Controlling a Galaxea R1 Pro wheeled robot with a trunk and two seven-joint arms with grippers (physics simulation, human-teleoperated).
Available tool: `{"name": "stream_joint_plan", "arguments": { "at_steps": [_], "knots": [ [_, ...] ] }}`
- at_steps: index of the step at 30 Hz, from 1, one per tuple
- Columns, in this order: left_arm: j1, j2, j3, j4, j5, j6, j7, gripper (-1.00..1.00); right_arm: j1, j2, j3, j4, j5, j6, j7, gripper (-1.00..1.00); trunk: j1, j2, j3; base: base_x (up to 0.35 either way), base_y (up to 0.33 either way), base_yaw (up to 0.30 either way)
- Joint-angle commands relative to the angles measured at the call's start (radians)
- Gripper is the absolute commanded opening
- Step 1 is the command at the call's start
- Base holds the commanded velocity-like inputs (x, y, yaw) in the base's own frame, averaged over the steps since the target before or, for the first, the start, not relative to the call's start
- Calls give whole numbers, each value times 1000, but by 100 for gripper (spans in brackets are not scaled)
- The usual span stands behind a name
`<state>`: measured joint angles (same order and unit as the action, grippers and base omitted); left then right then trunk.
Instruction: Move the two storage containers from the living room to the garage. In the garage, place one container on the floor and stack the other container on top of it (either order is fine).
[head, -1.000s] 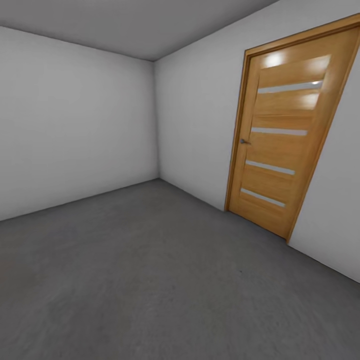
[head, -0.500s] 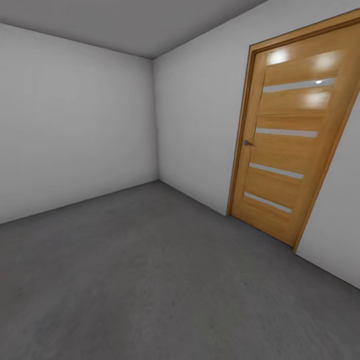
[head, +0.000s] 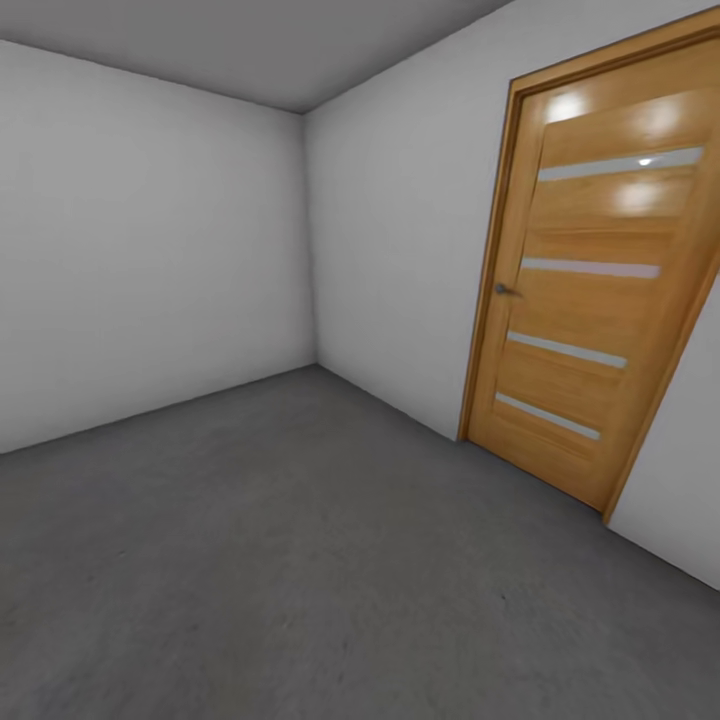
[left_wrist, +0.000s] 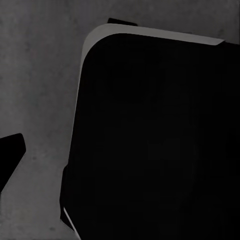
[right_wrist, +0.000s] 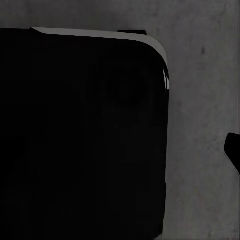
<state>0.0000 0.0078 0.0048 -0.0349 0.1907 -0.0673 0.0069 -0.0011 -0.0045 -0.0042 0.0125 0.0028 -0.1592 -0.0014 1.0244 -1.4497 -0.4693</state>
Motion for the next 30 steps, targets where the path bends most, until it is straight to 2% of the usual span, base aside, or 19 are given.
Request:
{"name": "stream_joint_plan", "arguments": {
  "at_steps": [1,19,30],
  "knots": [
    [0,0,1,-1,6,-2,1,100,0,0,0,1,0,-5,0,100,1,0,-1,317,0,0],
    [0,0,-6,-2,1,-2,1,100,0,0,0,1,0,-5,0,100,1,0,-1,317,0,0],
    [0,-1,3,-4,12,2,3,100,0,0,0,1,0,-5,0,100,1,0,-1,321,0,0]
  ]
}}
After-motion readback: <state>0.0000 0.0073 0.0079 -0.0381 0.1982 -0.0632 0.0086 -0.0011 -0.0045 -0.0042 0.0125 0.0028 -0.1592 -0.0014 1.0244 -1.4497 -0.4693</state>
